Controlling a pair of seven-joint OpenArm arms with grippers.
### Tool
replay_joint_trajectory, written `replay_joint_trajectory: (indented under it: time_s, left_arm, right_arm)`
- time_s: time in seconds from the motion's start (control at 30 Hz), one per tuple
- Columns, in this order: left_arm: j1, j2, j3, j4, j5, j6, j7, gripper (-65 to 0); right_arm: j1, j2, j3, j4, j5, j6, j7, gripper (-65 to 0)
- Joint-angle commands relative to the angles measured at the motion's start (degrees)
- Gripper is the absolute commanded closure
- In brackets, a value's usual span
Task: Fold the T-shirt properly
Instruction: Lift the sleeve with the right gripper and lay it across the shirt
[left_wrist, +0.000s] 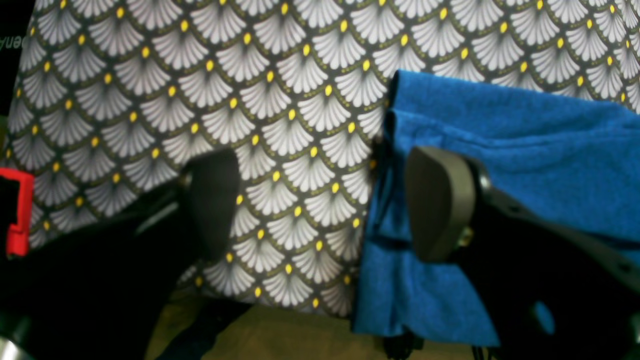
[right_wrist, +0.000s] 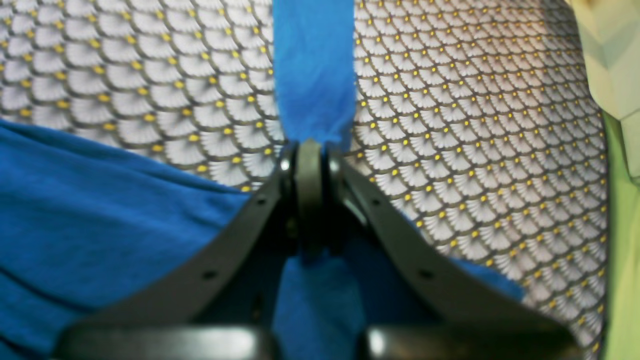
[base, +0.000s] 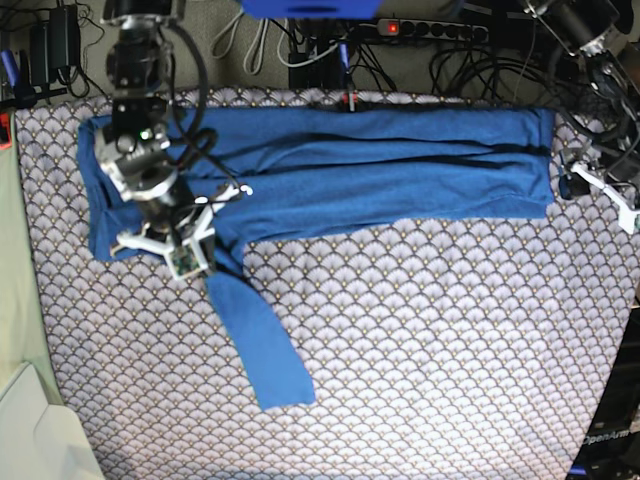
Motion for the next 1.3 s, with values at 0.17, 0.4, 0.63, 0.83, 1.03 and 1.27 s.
replay_joint_trajectory:
  time_s: [0.17, 0.4, 0.63, 0.83, 1.03, 1.27]
  left_arm:
    - [-0.74, -1.14, -0.2, 0.86, -0.6, 0.04, -0.86, -50.7]
    - [-0.74, -1.14, -0.2, 1.3, -0.69, 0.04, -0.86, -50.8]
    - [-0.74, -1.14, -0.2, 1.48, -0.69, 0.04, -0.86, -50.8]
    - [-0.74, -1.14, -0.2, 1.48, -0.69, -0.05, -0.78, -50.8]
    - [-0.74, -1.14, -0.2, 1.48, -0.69, -0.05, -0.51, -50.8]
    - [-0.65, -1.14, -0.2, 1.48, -0.69, -0.05, -0.42, -50.8]
  right_arm:
    - [-4.91, -2.54, -2.09, 4.67, 0.59, -0.3, 1.47, 0.0]
    - [-9.75, -2.71, -8.51, 7.04, 0.5, -0.3, 1.56, 0.0]
    - [-11.07, -2.8, -13.25, 6.6, 0.5, -0.3, 1.47, 0.0]
    - [-11.95, -5.09, -16.86, 6.51, 0.24, -0.39, 1.47, 0.0]
    - [-12.74, -5.0, -18.53, 5.99, 0.24, -0.39, 1.38, 0.0]
    - [-13.62, -4.82, -18.53, 5.63, 0.33, -0.39, 1.38, 0.0]
